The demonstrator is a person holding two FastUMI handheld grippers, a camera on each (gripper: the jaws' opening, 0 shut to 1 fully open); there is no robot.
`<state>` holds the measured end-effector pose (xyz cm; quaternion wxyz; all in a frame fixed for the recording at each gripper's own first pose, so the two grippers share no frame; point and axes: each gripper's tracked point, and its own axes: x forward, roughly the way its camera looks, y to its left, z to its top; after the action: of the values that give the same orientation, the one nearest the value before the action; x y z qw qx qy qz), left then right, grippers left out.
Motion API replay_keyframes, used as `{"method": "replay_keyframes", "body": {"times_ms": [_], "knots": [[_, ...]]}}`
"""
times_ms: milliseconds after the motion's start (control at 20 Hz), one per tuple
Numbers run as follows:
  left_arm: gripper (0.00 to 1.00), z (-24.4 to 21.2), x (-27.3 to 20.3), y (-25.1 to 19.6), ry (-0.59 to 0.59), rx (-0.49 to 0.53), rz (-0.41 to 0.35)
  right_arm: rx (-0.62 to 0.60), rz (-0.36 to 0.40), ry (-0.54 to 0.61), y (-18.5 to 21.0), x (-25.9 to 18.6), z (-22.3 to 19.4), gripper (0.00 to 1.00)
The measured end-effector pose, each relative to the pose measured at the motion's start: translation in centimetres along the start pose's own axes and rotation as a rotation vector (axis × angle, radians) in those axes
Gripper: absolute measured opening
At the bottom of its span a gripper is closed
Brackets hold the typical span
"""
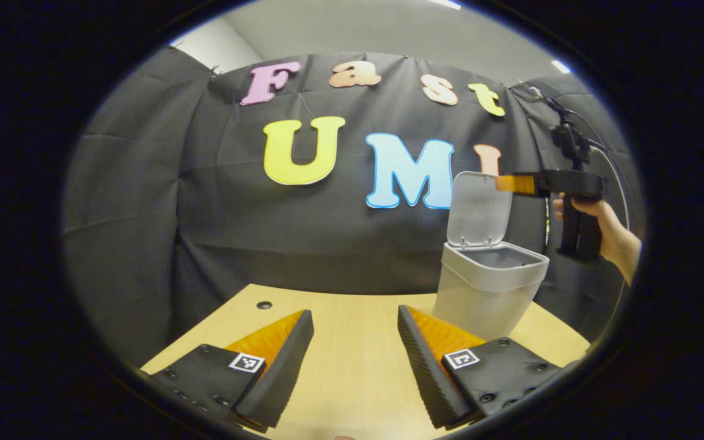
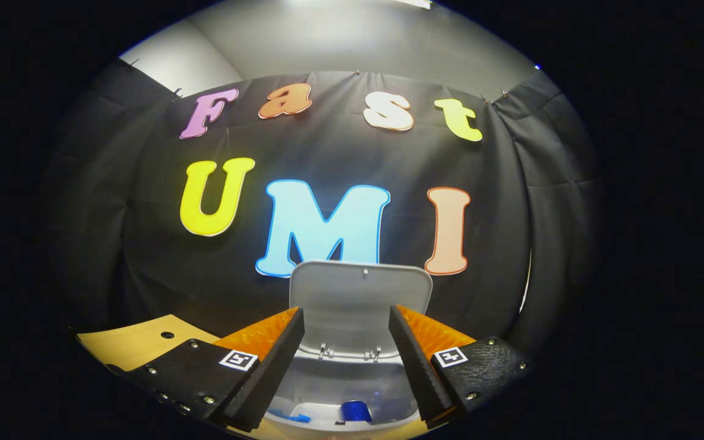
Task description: Press the lid of the desktop garbage bin to open it, pick up the crumpled paper on the desktop and throw it into the bin, then pick up the pop can on the desktop and drop it into the bin, and finally close the garbage bin lid.
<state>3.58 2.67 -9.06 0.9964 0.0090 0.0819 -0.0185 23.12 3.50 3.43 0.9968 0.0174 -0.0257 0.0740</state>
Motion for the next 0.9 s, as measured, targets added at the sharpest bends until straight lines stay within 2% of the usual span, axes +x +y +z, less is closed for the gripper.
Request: {"method": "replay_keyframes", "body": {"times_ms": [150,400,750,900], "knots": [[0.94,0.7,1.2,1.4,-0.017,0.012,-0.038,0.015,-0.023,-0.013,0.2,2.7,2.3,0.89],[0.94,0.9,2.1,2.8,-0.017,-0.022,-0.023,-0.022,-0.060,-0.038,-0.6,6.2,4.5,0.89],[0.92,0.3,2.0,3.0,0.000,-0.041,0.010,0.046,-0.077,0.019,-1.2,10.2,2.8,0.89],[0.94,0.1,1.6,3.5,0.001,-0.046,0.043,0.090,-0.064,0.040,-1.2,10.2,2.3,0.90]]}}
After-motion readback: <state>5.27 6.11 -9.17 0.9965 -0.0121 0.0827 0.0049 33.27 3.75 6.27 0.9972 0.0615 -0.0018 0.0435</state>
